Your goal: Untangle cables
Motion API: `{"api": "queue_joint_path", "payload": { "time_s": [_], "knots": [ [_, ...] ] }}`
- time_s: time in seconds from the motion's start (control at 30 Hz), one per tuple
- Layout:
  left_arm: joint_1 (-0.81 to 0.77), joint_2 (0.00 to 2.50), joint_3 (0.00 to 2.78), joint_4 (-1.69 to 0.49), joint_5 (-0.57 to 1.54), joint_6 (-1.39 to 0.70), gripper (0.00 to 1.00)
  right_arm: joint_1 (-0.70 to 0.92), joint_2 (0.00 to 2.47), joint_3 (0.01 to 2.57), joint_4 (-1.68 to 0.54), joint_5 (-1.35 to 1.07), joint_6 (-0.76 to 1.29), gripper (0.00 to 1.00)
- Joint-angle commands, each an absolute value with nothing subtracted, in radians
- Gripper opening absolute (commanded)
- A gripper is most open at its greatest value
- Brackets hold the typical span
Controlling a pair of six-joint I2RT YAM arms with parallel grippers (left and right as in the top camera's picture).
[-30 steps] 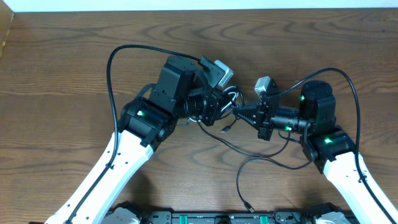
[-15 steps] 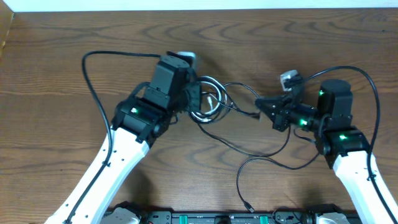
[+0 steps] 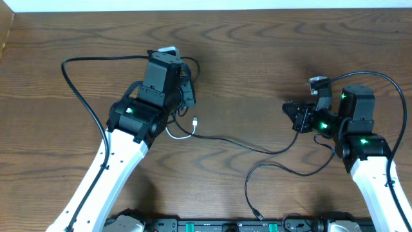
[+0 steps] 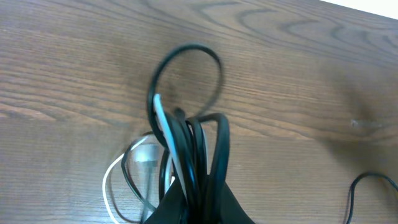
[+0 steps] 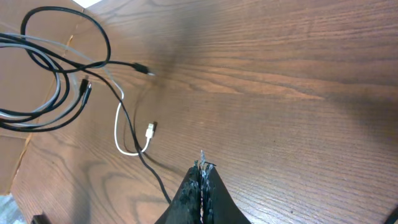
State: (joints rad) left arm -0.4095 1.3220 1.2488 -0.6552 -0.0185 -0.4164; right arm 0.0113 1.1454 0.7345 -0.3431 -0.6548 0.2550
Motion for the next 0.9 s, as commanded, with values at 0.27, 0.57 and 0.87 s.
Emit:
{"api": "queue_joint_path", "payload": {
  "time_s": [0.27,0.57,0.87],
  "knots": [
    [-0.410,1.321,1.279,-0.558,0.350,-0.424,0.08,0.037,1.144,0.751,-0.329,-0.739,0.175,0.20],
    [-0.412,1.321,1.279,-0.511,0.544,-0.421,0.08,0.120,1.144,0.751,-0.262,-1.019,-0.104,0.67],
    [-0.428,1.322,1.279,-0.515,0.599,-0.421,0.08,0.183,1.144,0.751,-0.247,-0.868,-0.093,0.65]
  ]
}}
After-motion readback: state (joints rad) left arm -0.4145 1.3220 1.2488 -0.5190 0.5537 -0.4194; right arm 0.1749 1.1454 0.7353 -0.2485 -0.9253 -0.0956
